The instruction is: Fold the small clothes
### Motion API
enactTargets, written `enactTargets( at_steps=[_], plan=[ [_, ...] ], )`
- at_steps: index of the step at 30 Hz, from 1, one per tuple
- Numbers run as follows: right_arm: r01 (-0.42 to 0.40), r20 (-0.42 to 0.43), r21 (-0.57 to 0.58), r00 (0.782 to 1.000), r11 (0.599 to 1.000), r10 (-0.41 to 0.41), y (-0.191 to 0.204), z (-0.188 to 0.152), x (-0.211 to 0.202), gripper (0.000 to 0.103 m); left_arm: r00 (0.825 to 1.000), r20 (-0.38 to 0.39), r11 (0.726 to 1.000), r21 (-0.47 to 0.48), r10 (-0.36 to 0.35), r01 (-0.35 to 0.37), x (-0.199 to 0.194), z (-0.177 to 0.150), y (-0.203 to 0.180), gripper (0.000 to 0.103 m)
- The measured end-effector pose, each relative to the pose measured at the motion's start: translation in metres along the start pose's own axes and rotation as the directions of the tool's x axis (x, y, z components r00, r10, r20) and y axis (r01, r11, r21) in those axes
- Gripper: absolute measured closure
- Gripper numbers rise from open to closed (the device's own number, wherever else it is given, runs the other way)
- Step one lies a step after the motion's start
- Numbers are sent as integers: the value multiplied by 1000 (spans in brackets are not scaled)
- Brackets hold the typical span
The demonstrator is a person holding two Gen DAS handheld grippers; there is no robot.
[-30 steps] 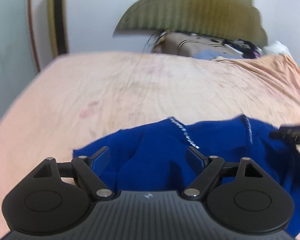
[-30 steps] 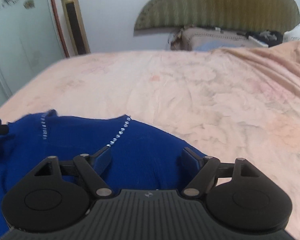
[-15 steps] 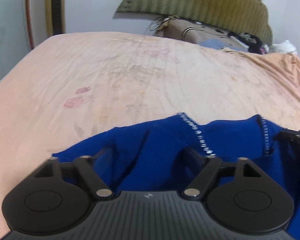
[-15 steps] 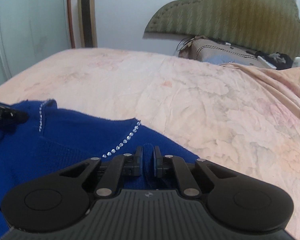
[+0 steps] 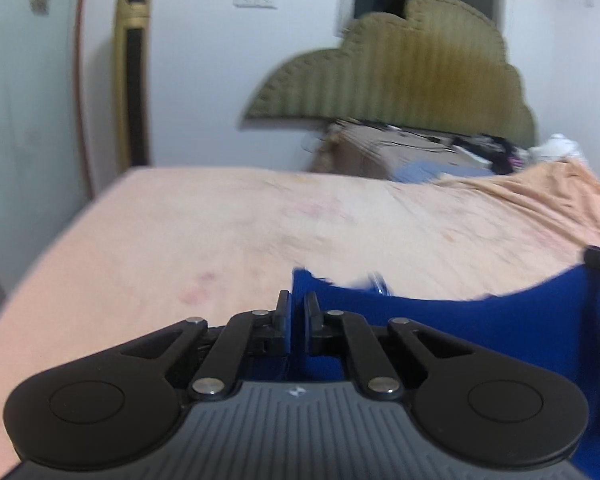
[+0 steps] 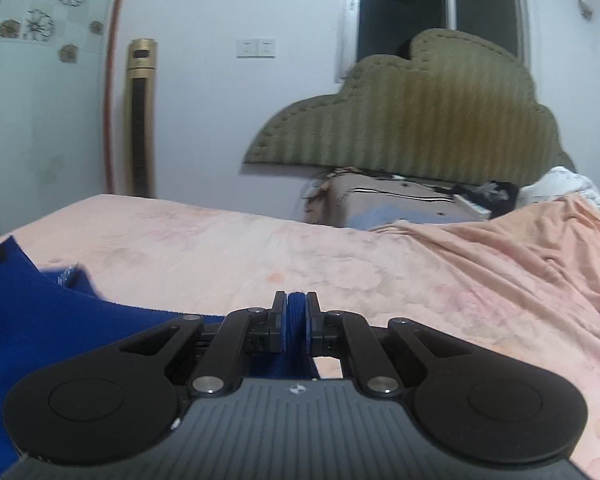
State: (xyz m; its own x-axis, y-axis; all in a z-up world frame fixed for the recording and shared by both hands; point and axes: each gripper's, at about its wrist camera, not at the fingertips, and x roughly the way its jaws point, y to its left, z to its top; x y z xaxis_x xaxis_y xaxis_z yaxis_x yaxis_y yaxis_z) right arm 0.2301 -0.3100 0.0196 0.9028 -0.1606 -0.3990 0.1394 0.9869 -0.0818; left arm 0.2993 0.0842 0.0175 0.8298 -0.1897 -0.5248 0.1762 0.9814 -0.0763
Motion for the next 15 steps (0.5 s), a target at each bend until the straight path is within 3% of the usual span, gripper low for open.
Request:
enactTargets(
  at_steps=[4, 6, 7, 9, 11, 13, 15],
  plan=[
    [1, -117, 24, 993, 1000, 2, -2, -13, 39, 91, 995, -91, 999, -18, 42, -44, 41, -6, 1, 97],
    [9, -208, 1, 978, 1000, -8, 3, -24, 61, 82, 987, -141, 997, 12, 78, -77, 57, -15, -2, 97],
    [19, -234, -15, 972, 1000, -22, 6, -28, 66, 73, 985, -146, 995, 17, 95, -94, 59, -19, -2, 97],
    [55, -222, -50, 973, 997, -65, 13, -33, 61, 53, 989, -124, 996, 8, 85, -85, 49, -23, -1, 97],
    [94, -161, -76, 981, 993, -106, 17, -31, 44, 28, 990, -96, 995, 25, 99, -97, 33, -22, -1, 97],
    [97, -104, -94, 989, 991, -107, 22, -27, 22, 27, 994, -65, 994, 65, 87, -82, 11, -24, -2, 97],
    [-2, -104, -112, 995, 994, -10, 30, -28, 5, 27, 998, -47, 991, 127, 52, -46, -10, -30, -9, 96]
  ],
)
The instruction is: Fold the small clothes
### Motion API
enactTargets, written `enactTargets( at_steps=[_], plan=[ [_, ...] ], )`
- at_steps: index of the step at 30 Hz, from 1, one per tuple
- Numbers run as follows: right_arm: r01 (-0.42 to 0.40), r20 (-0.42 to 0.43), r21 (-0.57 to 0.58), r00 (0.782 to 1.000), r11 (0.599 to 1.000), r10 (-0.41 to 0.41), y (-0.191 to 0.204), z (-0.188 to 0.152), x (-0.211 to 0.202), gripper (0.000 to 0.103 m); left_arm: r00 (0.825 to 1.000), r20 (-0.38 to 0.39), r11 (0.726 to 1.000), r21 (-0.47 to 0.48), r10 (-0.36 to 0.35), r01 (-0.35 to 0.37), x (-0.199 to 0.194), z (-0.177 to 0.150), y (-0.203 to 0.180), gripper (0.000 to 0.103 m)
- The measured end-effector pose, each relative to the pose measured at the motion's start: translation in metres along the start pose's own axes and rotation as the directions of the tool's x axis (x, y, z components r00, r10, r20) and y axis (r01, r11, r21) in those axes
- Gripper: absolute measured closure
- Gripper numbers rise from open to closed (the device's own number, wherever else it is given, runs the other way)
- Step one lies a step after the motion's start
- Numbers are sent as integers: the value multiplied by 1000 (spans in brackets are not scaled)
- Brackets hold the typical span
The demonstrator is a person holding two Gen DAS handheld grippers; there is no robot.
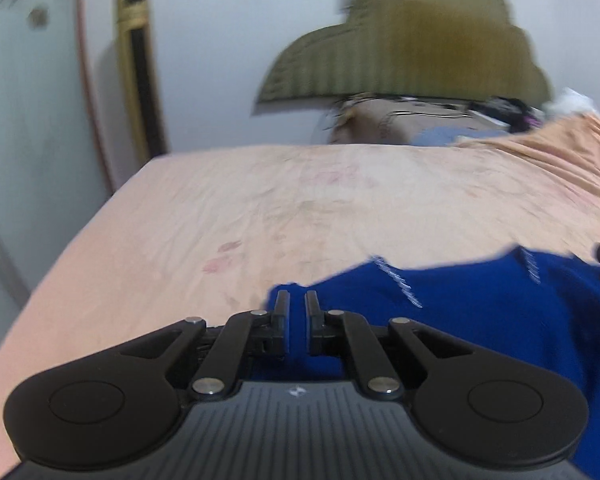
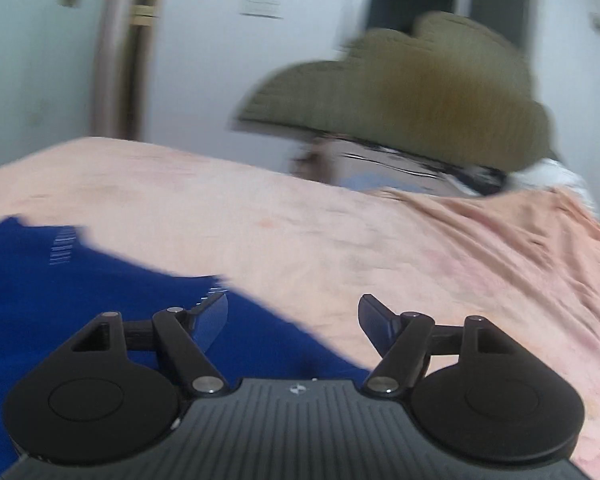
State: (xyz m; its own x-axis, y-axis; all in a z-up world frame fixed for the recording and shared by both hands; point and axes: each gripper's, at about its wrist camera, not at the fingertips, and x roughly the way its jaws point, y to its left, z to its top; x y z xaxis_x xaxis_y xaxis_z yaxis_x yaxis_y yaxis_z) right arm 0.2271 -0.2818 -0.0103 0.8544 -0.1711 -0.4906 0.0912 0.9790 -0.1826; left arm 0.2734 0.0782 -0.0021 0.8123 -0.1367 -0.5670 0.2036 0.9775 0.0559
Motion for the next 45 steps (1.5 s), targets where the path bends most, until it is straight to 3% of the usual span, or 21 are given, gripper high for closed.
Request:
enactTargets(
  at_steps=[3, 6, 9, 14, 18, 20, 23, 28, 36, 39, 41, 43, 45],
  plan=[
    [-122, -61, -50, 991, 991, 119, 17, -14, -9, 21, 999, -52, 995, 101, 8, -3, -2, -18, -15, 94],
    [-58, -162, -122, 986, 991, 38, 28, -34, 5, 20, 986, -122, 977, 195, 111, -86, 20, -41, -21, 94],
    [1, -163, -33, 987, 999, -6, 18, -35, -2, 19, 990, -106, 985, 152, 97, -80, 9, -41, -18, 94],
    [-30, -110, -28, 994, 999, 26, 33, -40, -34, 14, 988, -105, 988, 121, 111, -98, -6, -42, -25, 94],
    [-42, -153, -64, 988, 997, 32, 45, -53, -40, 11, 985, -110, 986, 114, 133, -120, -17, -51, -31, 94],
    [-32, -164, -22, 986, 999, 28, 43, -58, -43, 5, 984, -117, 987, 103, 134, -122, -22, -54, -32, 94],
    [-13, -186, 48, 982, 999, 22, 36, -56, -43, 5, 983, -131, 989, 88, 131, -120, -27, -58, -32, 93],
    [-15, -160, 24, 987, 1000, 19, 41, -57, -54, 5, 982, -135, 989, 84, 132, -121, -32, -63, -31, 79],
    [1, -200, 63, 980, 998, 11, 31, -66, -55, 3, 983, -144, 992, 73, 117, -108, -44, -68, -29, 76],
    [-14, -169, 59, 985, 998, 24, 34, -65, -66, 3, 985, -146, 995, 54, 91, -84, -55, -73, -25, 59],
    [-31, -172, 42, 984, 999, 38, 36, -67, -68, 3, 986, -142, 995, 62, 85, -77, -64, -79, -23, 40],
    [-13, -197, 14, 980, 1000, 16, 37, -72, -64, 4, 987, -135, 994, 85, 81, -70, -74, -87, -22, 38],
    [-12, -197, 47, 980, 999, 21, 32, -76, -66, 4, 989, -146, 998, 57, 30, -22, -83, -93, -12, 38]
  ],
)
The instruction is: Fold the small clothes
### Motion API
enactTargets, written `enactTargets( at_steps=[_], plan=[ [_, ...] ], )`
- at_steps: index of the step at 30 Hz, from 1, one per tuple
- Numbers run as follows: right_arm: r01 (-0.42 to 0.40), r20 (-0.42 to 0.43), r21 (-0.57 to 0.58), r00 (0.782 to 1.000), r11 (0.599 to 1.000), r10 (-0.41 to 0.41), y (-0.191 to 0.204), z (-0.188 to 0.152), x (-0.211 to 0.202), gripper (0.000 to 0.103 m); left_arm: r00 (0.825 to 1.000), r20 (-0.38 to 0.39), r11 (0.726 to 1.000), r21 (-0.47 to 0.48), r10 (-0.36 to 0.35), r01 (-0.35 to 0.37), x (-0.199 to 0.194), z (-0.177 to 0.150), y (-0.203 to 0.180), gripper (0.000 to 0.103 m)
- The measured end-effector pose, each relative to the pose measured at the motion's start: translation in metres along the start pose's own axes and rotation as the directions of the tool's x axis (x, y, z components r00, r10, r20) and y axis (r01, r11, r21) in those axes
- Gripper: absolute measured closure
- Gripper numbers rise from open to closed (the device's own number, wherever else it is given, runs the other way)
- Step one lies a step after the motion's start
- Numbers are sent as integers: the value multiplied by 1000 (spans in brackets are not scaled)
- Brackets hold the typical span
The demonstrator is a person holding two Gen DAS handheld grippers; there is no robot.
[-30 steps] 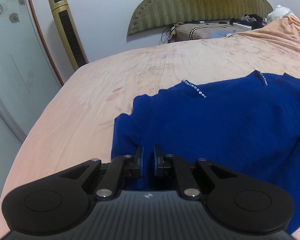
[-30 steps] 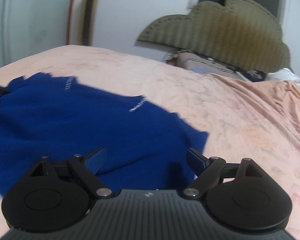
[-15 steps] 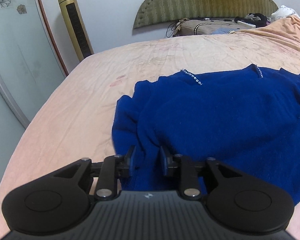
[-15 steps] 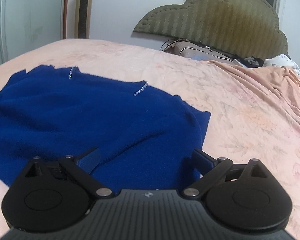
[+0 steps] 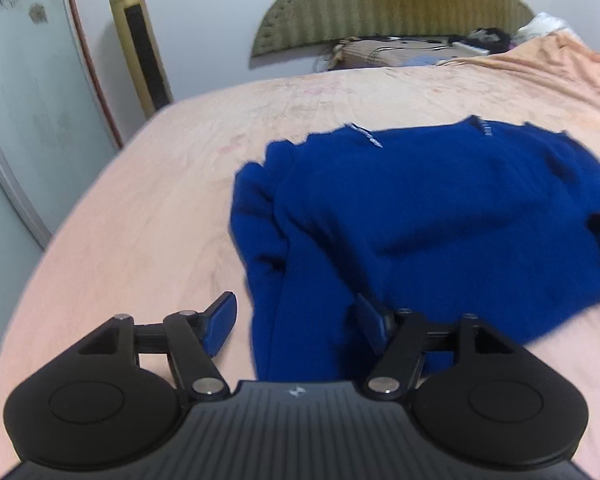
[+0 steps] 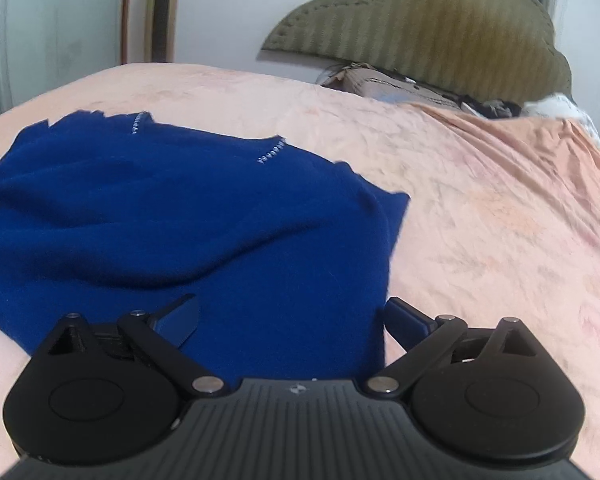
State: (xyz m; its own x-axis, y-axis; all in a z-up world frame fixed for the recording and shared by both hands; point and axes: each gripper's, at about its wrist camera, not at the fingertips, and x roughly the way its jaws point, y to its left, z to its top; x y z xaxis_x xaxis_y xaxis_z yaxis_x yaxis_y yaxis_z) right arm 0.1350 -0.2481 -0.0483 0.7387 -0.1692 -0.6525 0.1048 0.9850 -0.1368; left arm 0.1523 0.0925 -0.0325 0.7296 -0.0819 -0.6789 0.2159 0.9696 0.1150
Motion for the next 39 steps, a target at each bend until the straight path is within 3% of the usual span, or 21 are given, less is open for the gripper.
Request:
enactTargets(
  at_steps=[3, 5, 7, 9, 11, 12, 13, 14, 21, 23, 25, 27, 29, 31, 33, 36, 37, 38, 39],
  plan=[
    [-69, -4, 106, 998, 992, 70, -14, -4, -8, 5, 991, -23, 984, -123, -133, 129, -8, -12, 27, 36],
    [-98, -16, 147, 995, 984, 101, -20, -9, -13, 7, 970, -37, 950, -212, -241, 228, -9, -21, 44, 36],
    [-118, -36, 162, 991, 980, 125, -21, -17, -17, 11, 954, -23, 922, -265, -300, 283, -9, -28, 52, 36],
    [-127, -47, 164, 990, 978, 136, -21, -25, -21, 20, 954, -9, 919, -270, -300, 286, -7, -30, 53, 36],
    [-110, -35, 153, 993, 982, 116, -18, -29, -26, 40, 957, -1, 924, -259, -292, 281, -6, -31, 48, 39],
    [-108, -29, 151, 993, 983, 113, -18, -29, -29, 47, 959, 2, 928, -250, -285, 276, -6, -31, 44, 48],
    [-112, -22, 149, 993, 982, 117, -18, -30, -31, 66, 959, 1, 933, -234, -282, 274, -6, -31, 41, 73],
    [-107, -16, 144, 994, 984, 111, -17, -29, -33, 81, 962, -4, 939, -218, -274, 266, -7, -30, 39, 87],
    [-22, 19, 84, 1000, 996, 21, -21, -25, -44, 97, 983, 57, 963, -198, -174, 182, -31, -31, 50, 93],
    [46, 14, 46, 999, 998, -47, -22, -26, -44, 97, 983, 53, 964, -191, -176, 183, -33, -31, 56, 93],
    [6, -42, 52, 999, 999, -4, -28, -28, -35, 93, 983, 23, 965, -189, -181, 182, -26, -34, 57, 93],
    [26, -29, 78, 999, 997, -24, -32, -29, -36, 80, 980, -15, 965, -174, -201, 195, -20, -36, 51, 93],
    [38, 7, 117, 999, 992, -39, -35, -25, -45, 56, 981, -19, 970, -156, -192, 187, -23, -36, 46, 91],
    [19, 64, 135, 998, 991, -28, -32, -18, -57, 46, 983, -26, 973, -151, -184, 178, -29, -32, 44, 89],
    [-29, 106, 104, 994, 994, 18, -18, -7, -65, 46, 985, -14, 974, -157, -170, 166, -34, -25, 45, 83],
    [-146, 127, 44, 982, 988, 139, 9, 6, -65, 41, 993, 49, 982, -155, -105, 111, -42, -9, 44, 56],
    [-192, 121, 35, 975, 981, 186, 19, 9, -62, 41, 994, 73, 984, -157, -78, 88, -43, -4, 42, 38],
    [-233, 105, 33, 968, 972, 228, 30, 13, -57, 41, 994, 93, 985, -157, -53, 67, -43, 2, 38, 30],
    [-274, 90, 27, 958, 961, 271, 42, 15, -51, 41, 994, 102, 987, -151, -35, 50, -41, 6, 35, 30]
  ],
)
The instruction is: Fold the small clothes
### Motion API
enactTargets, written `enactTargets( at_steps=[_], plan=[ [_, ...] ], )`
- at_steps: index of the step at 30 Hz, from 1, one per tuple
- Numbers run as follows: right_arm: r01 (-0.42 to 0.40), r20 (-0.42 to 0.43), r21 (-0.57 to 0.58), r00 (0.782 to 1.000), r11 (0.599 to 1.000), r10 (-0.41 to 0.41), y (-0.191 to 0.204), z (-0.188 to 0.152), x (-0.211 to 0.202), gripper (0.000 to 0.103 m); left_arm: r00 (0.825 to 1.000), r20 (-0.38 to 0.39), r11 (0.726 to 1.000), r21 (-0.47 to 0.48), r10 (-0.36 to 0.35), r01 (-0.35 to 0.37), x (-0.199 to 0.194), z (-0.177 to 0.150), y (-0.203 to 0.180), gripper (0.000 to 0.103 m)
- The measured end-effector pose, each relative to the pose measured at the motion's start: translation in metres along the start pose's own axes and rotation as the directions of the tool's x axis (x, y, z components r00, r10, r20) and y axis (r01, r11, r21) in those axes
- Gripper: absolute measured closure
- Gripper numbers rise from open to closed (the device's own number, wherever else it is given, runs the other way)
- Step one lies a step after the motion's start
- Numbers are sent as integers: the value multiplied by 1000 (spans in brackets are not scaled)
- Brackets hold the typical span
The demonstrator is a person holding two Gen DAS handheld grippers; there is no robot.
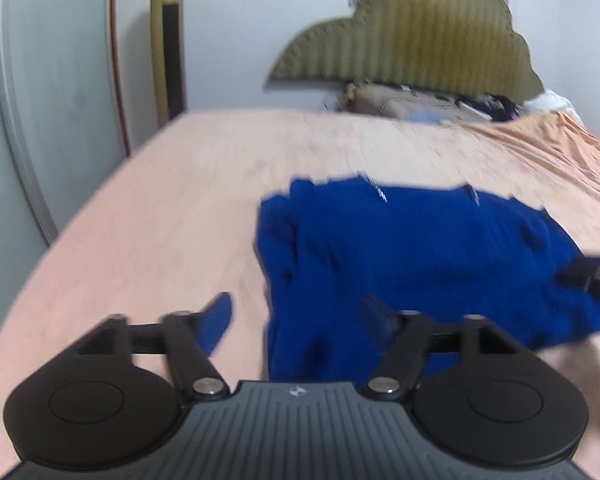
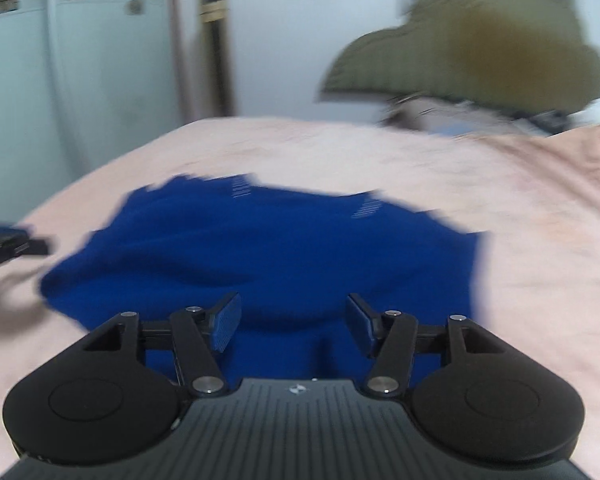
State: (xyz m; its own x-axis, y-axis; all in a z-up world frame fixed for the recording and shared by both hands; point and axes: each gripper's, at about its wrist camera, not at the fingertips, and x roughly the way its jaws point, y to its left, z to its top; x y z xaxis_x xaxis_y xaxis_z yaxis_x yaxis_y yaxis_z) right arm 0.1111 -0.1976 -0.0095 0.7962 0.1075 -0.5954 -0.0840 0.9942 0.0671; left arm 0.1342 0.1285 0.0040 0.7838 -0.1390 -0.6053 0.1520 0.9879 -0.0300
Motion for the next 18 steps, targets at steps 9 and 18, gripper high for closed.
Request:
enactTargets(
  at_steps=[9, 18],
  plan=[
    [-66, -117, -73, 991, 995, 57, 43, -17, 43, 34, 995, -71, 995, 81, 68, -62, 32, 6, -32, 30],
    [-79, -114, -7, 991, 997, 77, 40, -24, 35, 17, 989, -117, 990, 117, 94, -80, 46, -12, -38, 30]
  ],
)
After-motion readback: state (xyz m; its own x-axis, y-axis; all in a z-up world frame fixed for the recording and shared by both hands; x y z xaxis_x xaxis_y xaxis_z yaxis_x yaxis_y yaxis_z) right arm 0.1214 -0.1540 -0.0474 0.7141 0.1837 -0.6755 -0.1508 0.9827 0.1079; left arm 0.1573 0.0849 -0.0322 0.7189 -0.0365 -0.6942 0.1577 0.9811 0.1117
